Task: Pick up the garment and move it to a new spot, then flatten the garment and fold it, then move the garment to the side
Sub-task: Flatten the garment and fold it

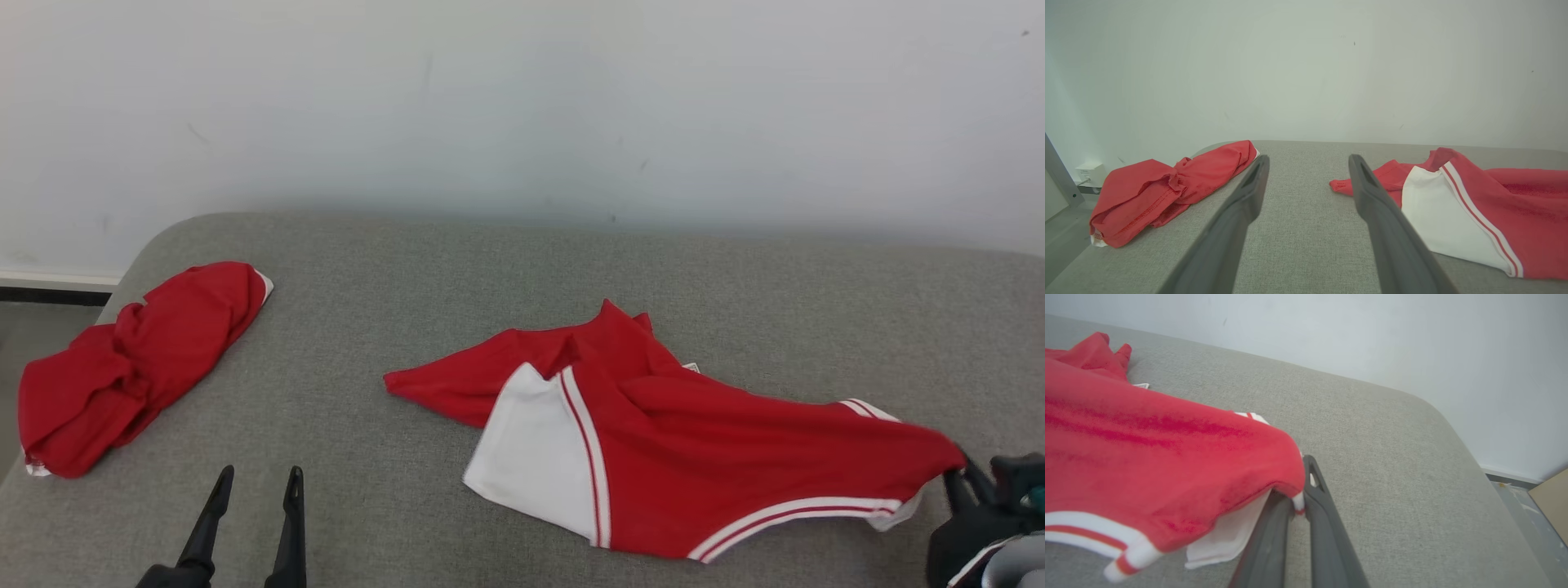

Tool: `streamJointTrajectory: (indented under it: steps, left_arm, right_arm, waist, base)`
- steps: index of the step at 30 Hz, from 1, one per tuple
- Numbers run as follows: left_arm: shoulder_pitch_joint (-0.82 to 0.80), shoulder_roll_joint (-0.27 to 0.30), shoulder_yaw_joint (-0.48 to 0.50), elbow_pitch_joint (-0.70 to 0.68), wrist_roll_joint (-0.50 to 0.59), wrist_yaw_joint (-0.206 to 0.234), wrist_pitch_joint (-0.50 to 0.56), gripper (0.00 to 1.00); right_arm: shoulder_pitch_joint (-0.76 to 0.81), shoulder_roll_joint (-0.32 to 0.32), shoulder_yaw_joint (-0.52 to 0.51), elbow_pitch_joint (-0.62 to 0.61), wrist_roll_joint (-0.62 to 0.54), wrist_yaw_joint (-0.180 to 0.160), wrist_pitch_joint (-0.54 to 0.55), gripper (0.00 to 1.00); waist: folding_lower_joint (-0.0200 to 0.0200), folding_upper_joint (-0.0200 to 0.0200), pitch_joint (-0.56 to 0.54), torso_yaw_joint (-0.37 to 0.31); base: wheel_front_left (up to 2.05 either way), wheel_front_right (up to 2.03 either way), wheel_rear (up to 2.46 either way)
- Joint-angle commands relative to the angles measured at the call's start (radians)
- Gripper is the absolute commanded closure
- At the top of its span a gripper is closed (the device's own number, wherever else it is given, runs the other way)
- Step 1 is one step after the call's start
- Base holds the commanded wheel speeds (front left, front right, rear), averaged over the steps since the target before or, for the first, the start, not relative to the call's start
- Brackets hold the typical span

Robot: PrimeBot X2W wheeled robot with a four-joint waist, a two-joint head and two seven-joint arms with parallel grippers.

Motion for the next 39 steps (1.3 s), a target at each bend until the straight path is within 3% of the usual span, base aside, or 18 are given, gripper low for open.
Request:
streamJointTrajectory:
  steps: [1,7,8,9,10,21,39]
  left_arm:
    - [0.008,-0.001,-0.002,0.002,0.007,0.0,-0.003,0.0]
    - [-0.016,0.009,-0.015,0.017,0.001,-0.005,-0.003,0.0]
    - [-0.019,0.01,-0.017,0.019,-0.001,-0.006,-0.003,0.0]
    - [-0.022,0.01,-0.018,0.021,-0.003,-0.006,-0.003,0.0]
    - [-0.023,0.011,-0.018,0.023,-0.004,-0.007,-0.003,0.0]
    - [-0.012,0.01,0.003,0.028,-0.006,-0.009,-0.003,0.0]
    - [0.001,-0.008,0.018,0.027,0.002,-0.007,-0.003,0.0]
  right_arm:
    - [-0.024,-0.035,-0.004,-0.007,0.009,-0.002,0.016,1.0]
    - [-0.09,-0.146,-0.023,0.013,0.033,-0.002,0.081,1.0]
    - [-0.096,-0.151,-0.018,0.024,0.04,-0.002,0.096,0.82]
    - [-0.104,-0.154,-0.013,0.035,0.047,-0.002,0.108,0.05]
    - [-0.114,-0.157,-0.007,0.039,0.05,-0.002,0.112,0.0]
    - [-0.121,-0.117,0.052,0.004,0.111,-0.002,0.056,0.0]
    - [0.03,-0.052,0.024,-0.051,0.095,-0.002,0.122,0.0]
  waist:
    - [0.0,0.0,0.005,0.003]
    - [0.0,0.0,0.022,0.025]
    - [0.0,0.0,0.024,0.028]
    - [0.0,0.0,0.025,0.03]
    - [0.0,0.0,0.026,0.031]
    - [0.0,0.0,0.007,-0.001]
    - [0.0,0.0,0.005,-0.078]
  base:
    - [0.0,0.0,0.0]
    - [0.0,0.0,0.0]
    - [0.0,0.0,0.0]
    - [0.0,0.0,0.0]
    - [0.0,0.0,0.0]
    - [0.0,0.0,0.0]
    - [0.0,0.0,0.0]
